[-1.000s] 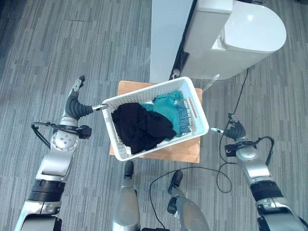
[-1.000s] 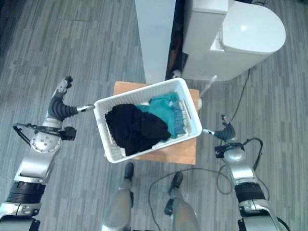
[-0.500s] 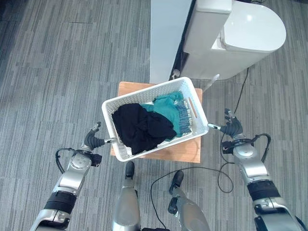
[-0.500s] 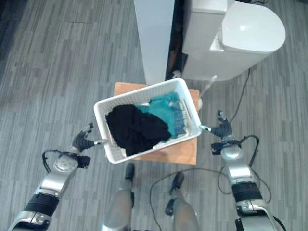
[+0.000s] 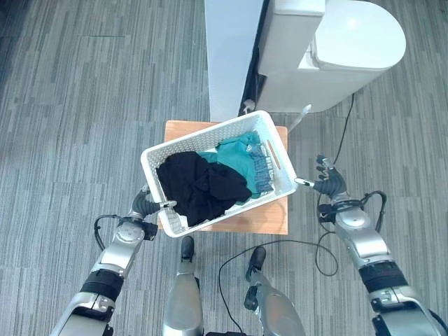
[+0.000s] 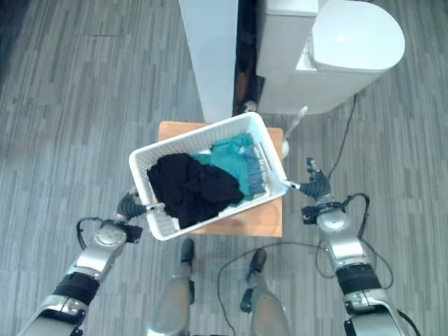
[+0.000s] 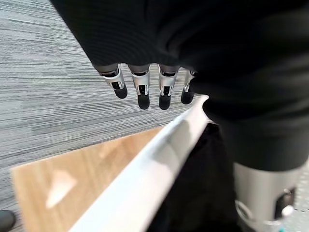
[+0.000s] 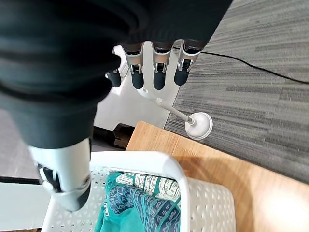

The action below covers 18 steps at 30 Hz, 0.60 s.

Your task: Grab the laundry basket,head to the washer,open it,put in the laundry and shut it.

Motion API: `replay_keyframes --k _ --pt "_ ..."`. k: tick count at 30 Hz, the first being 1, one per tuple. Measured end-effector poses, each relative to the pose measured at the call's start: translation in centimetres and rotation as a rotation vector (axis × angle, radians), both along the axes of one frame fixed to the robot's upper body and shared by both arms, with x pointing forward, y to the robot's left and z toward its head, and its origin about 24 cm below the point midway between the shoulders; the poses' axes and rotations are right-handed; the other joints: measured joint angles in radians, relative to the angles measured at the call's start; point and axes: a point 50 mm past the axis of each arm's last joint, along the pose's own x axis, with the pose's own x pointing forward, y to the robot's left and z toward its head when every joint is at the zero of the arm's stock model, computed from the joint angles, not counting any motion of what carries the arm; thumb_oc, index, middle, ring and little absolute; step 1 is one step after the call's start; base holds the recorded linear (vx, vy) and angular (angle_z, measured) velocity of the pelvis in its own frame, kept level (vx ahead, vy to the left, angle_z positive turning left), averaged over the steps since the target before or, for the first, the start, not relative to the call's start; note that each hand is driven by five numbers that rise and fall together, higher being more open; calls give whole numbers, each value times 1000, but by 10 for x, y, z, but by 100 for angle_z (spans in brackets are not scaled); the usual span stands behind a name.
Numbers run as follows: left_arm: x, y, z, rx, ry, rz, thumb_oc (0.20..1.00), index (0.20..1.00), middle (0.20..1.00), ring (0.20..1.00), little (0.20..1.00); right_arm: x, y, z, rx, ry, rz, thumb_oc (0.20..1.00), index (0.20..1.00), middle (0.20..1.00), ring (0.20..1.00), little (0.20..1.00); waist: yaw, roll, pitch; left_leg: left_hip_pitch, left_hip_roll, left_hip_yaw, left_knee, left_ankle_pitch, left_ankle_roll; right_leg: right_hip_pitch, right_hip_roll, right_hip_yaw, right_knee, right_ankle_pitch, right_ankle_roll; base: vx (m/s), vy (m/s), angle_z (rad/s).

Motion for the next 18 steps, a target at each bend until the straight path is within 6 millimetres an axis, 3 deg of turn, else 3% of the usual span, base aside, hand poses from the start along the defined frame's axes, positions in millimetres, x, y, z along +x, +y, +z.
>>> replay_keyframes --k 6,12,18 --pt "1 -1 -1 8 0 7 1000 1000 1000 1000 1000 9 3 11 -75 -16 17 1000 1000 1000 1000 1000 -1 0 0 -4 1 0 0 0 0 -4 1 0 0 1 -1 0 0 0" --pt "12 -10 5 -43 -5 -5 1000 1000 1000 1000 1000 33 14 28 -172 -7 38 1000 1000 1000 1000 1000 7 -2 1 -18 0 -3 1 2 3 -15 0 -4 0 4 -1 0 0 0" --pt "14 -19 1 -68 26 -39 1000 1000 1000 1000 1000 44 27 28 -236 24 77 1000 1000 1000 1000 1000 10 -9 5 -23 0 -5 1 3 3 -16 1 -10 0 4 -1 0 5 2"
